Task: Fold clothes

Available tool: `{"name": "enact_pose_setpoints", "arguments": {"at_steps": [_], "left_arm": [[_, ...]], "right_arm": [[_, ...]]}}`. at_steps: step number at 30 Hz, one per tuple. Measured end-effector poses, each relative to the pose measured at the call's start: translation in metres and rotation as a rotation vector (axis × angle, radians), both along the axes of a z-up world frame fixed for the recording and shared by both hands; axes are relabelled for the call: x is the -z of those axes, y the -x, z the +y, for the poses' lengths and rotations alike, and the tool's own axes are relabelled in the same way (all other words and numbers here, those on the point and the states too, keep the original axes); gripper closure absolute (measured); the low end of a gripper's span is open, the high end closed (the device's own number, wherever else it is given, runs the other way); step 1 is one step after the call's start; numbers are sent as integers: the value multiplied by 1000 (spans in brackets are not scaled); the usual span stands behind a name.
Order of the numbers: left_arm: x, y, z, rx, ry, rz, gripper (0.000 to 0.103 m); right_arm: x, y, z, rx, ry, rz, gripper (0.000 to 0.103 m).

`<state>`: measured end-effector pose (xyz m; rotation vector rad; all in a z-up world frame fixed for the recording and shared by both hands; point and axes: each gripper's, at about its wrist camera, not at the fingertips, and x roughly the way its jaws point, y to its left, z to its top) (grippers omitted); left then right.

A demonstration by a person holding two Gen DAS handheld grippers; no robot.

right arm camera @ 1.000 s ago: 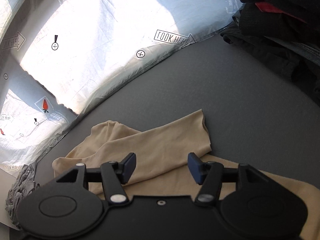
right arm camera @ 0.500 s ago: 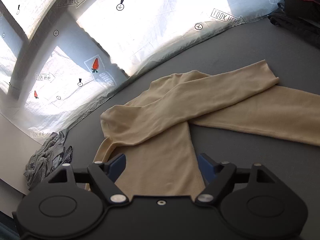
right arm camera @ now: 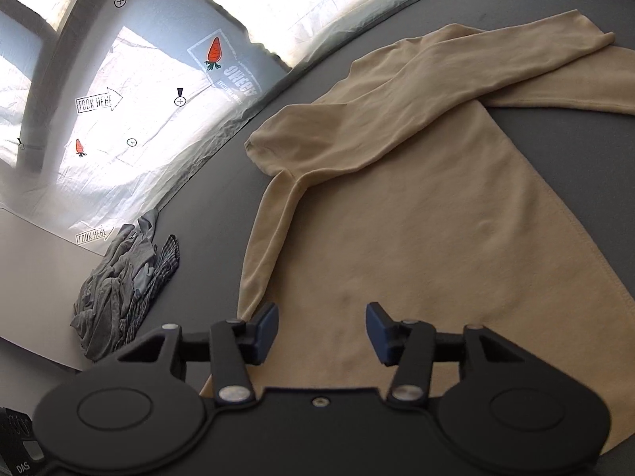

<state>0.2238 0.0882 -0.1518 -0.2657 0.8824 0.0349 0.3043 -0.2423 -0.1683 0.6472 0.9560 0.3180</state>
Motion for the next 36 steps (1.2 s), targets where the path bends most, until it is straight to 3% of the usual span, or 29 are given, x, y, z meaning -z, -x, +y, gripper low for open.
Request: {"name": "enact_pose_setpoints", "arguments": {"at_steps": [5, 9, 14, 15, 18, 19, 22, 29, 36], "left_arm": [[3, 13, 47, -2, -5, 14, 0], [3, 21, 77, -19, -9, 9, 0], [9, 29, 100, -16, -11, 37, 0], [9, 31, 103, -15, -13, 38, 0], [11, 36, 110, -12, -13, 44, 0], [12, 37, 111, -12, -13, 48, 0], [14, 40, 111, -8, -13, 57, 0], [14, 38, 96, 3, 2, 53, 0], [14, 32, 55, 57, 2, 53, 0]], "right_arm": [[11, 6, 56, -54, -60, 32, 52], [11, 14, 93, -104, -116, 8, 48], [13, 20, 135, -176, -42, 38, 49], [14, 21, 141, -186, -28, 46, 51], [24, 27, 154, -199, 10, 79, 77], [26, 30, 154, -190, 9, 82, 87], [28, 35, 145, -152, -17, 68, 95], [17, 43, 111, -76, -56, 19, 98], [12, 45, 72, -65, 50, 15, 99]]}}
